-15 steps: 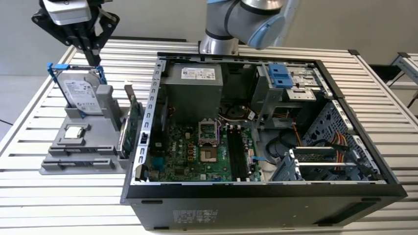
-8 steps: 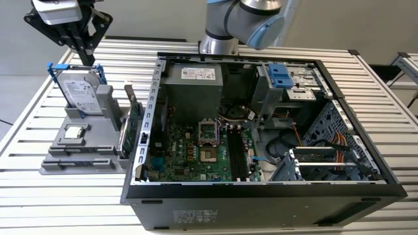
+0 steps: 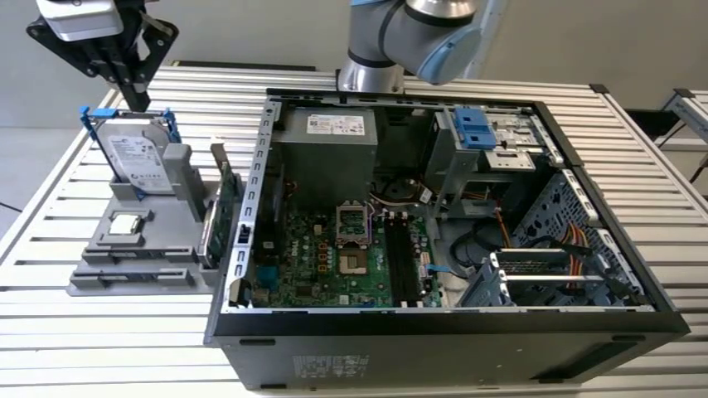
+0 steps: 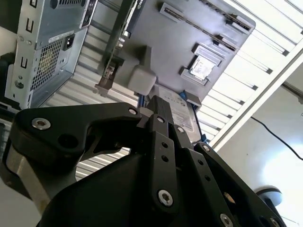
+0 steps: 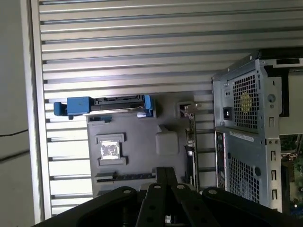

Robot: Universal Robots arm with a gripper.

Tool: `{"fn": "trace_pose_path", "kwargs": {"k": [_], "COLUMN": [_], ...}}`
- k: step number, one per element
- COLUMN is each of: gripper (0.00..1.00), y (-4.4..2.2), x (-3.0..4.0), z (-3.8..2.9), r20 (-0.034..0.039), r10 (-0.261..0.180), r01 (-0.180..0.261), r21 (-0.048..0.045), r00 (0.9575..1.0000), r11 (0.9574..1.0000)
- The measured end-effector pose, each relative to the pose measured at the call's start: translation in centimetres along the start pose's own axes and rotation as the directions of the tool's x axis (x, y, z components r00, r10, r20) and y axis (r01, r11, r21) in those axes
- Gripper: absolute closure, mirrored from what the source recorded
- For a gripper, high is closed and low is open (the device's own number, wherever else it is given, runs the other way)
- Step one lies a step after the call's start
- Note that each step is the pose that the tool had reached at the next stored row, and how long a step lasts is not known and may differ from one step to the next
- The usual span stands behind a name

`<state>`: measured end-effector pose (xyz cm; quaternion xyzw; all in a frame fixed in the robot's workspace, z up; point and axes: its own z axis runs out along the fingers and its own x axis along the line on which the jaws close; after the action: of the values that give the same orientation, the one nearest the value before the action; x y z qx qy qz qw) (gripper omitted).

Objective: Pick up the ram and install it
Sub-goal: 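Reach for the ram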

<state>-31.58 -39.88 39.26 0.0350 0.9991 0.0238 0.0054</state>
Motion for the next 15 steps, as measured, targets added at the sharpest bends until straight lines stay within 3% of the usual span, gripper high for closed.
{"fn": "trace_pose_path", "kwargs": {"k": [15], "gripper": [1.00], "y": [-0.16], "x": [2.25], "z": [-0.03], "r20": [-0.0004], "r10": [-0.009], "r01": [0.009], "r21": [-0.0001], "r00": [1.0000], "r11": [1.0000]}}
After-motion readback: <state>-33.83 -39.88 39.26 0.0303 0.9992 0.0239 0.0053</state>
